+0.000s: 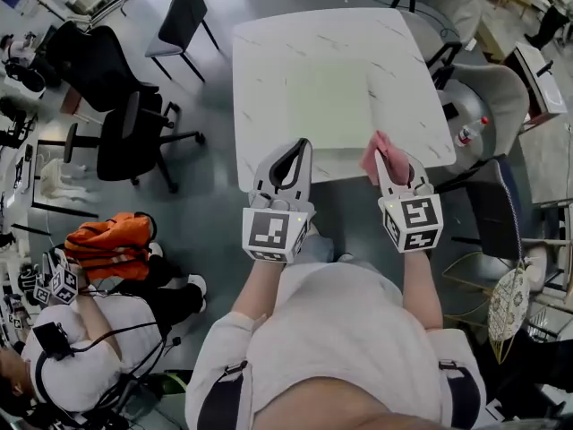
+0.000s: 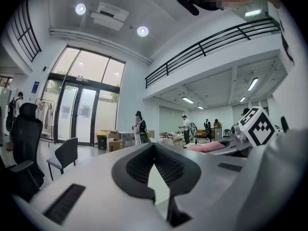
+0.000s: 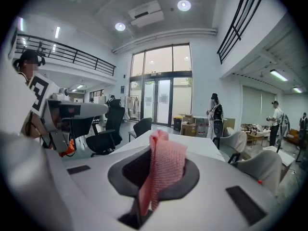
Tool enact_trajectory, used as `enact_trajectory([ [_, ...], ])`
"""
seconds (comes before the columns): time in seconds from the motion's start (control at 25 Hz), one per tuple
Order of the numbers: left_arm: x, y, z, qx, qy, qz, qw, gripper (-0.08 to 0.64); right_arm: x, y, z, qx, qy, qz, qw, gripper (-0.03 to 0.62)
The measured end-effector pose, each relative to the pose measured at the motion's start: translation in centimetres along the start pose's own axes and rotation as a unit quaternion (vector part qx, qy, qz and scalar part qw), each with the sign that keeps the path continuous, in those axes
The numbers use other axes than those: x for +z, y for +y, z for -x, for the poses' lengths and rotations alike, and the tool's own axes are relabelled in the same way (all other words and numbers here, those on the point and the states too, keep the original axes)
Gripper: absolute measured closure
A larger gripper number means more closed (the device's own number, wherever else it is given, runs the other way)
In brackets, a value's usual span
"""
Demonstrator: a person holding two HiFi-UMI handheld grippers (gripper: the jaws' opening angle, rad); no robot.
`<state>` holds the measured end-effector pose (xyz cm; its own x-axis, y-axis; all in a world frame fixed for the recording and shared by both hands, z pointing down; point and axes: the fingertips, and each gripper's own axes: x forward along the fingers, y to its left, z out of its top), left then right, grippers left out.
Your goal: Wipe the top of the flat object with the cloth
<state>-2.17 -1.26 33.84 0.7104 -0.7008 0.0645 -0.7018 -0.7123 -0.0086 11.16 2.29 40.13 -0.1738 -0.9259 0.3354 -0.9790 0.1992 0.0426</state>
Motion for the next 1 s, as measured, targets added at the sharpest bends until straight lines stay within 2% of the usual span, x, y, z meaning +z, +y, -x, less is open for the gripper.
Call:
enact_trajectory([
  [0.44, 0.8, -6.9, 3.4, -0.009, 0.002, -0.016, 0.9998, 0.545, 1.8, -0.4, 10.2, -0.009, -0.069, -0.007, 0.998, 0.561],
  [0.72, 1.2, -8.8, 5.0, -0.009, 0.000, -0.025, 0.9997, 0.545, 2.3, 0.5, 13.0, 0.001, -0.105, -0.002, 0.995, 0.561],
  [1.0, 1.5, -9.8, 5.9, -0.007, -0.004, -0.028, 0.9996, 0.545, 2.6, 0.9, 14.4, 0.003, -0.118, 0.005, 0.993, 0.561],
])
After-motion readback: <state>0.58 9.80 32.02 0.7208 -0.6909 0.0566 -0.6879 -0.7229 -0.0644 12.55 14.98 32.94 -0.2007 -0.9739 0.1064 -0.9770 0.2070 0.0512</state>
